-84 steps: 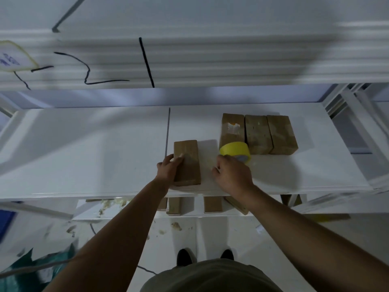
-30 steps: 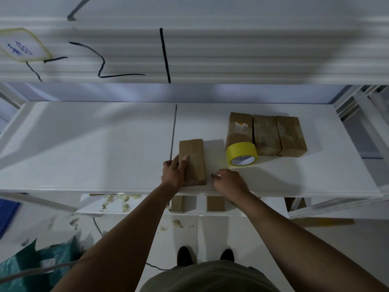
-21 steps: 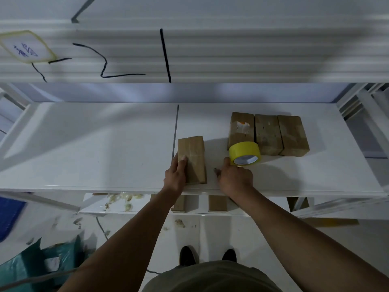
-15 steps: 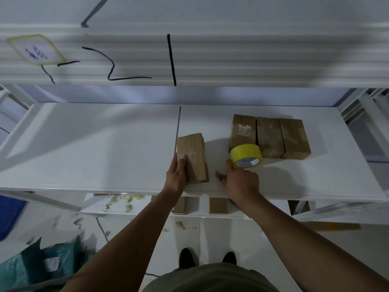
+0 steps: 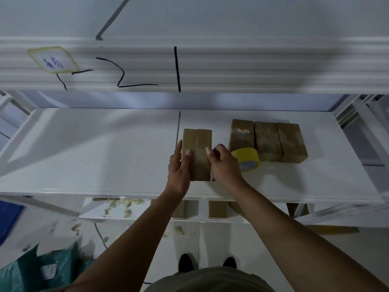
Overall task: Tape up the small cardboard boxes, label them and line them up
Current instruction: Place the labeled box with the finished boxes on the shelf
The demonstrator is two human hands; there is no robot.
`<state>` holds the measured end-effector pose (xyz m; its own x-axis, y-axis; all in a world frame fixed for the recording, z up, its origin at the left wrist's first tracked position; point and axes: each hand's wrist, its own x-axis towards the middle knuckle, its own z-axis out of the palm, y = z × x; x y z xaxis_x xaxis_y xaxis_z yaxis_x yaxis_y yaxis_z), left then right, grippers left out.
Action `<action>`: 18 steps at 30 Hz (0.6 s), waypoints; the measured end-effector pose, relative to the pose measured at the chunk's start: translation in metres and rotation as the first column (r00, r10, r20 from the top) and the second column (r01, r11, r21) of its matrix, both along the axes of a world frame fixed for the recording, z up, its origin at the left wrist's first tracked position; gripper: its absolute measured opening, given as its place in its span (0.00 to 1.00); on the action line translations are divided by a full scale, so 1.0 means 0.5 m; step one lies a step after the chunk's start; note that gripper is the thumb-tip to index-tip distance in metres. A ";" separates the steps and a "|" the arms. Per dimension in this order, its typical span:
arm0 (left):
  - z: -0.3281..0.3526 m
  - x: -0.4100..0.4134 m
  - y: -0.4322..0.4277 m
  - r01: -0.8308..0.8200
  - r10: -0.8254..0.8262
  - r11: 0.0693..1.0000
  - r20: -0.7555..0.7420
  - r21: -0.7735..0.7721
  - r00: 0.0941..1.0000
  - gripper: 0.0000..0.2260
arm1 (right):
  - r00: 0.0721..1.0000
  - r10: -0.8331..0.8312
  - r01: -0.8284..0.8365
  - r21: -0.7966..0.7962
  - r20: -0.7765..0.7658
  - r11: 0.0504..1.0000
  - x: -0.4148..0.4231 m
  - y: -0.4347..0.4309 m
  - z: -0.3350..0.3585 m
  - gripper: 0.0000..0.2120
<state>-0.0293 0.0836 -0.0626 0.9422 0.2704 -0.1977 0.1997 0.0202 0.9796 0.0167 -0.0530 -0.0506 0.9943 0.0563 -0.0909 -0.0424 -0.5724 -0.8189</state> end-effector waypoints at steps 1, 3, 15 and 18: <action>0.002 -0.001 -0.001 0.001 -0.001 1.000 0.000 0.000 1.000 0.25 | 1.000 -0.013 0.014 0.041 -0.024 0.999 0.001 0.001 -0.006 0.19; 0.003 -0.005 -0.003 0.003 -0.002 1.000 0.003 -0.029 1.000 0.23 | 0.997 -0.024 0.035 0.164 -0.068 0.986 -0.001 0.001 -0.012 0.18; 0.054 -0.018 -0.010 -0.001 0.004 1.000 0.082 -0.031 0.997 0.26 | 0.931 0.140 0.116 0.636 -0.338 0.763 -0.056 0.006 0.053 0.21; 0.069 -0.024 -0.001 0.007 -0.015 0.998 0.136 0.059 0.991 0.23 | 0.949 0.084 0.127 0.612 -0.303 0.781 -0.064 0.024 0.061 0.21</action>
